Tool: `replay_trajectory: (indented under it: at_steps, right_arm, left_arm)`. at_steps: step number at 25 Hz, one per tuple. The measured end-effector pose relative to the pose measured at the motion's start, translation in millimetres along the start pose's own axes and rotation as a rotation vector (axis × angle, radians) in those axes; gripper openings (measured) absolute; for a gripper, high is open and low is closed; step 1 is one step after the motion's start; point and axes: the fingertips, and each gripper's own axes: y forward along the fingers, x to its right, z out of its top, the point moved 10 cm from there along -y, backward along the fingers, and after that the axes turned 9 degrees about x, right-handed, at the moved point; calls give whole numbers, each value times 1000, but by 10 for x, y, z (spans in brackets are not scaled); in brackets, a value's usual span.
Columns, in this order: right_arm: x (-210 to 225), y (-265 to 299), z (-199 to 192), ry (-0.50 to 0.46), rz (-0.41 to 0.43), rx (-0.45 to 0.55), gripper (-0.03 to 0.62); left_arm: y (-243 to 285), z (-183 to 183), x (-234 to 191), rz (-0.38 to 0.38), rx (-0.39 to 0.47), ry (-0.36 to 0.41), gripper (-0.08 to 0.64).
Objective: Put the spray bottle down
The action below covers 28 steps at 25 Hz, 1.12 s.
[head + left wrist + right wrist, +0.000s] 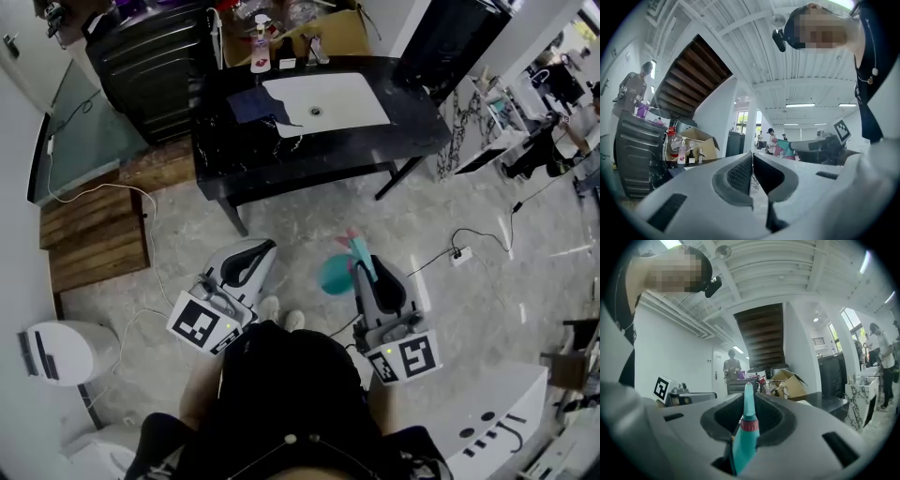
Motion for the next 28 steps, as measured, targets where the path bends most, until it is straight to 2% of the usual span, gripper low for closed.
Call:
replay_trajectory:
  at_steps: [15, 22, 28]
  right_arm:
    - [-153, 339, -63, 72, 67, -7, 78]
    - [-252, 495, -135, 50, 46, -13, 77]
    - [-157, 614, -209, 62, 17, -21, 75]
  left_arm:
    - [-118, -52, -266, -2, -3, -31, 9]
    - [-175, -102, -484, -9, -11, -49, 9]
    - [-122, -113, -644, -9, -17, -51, 9]
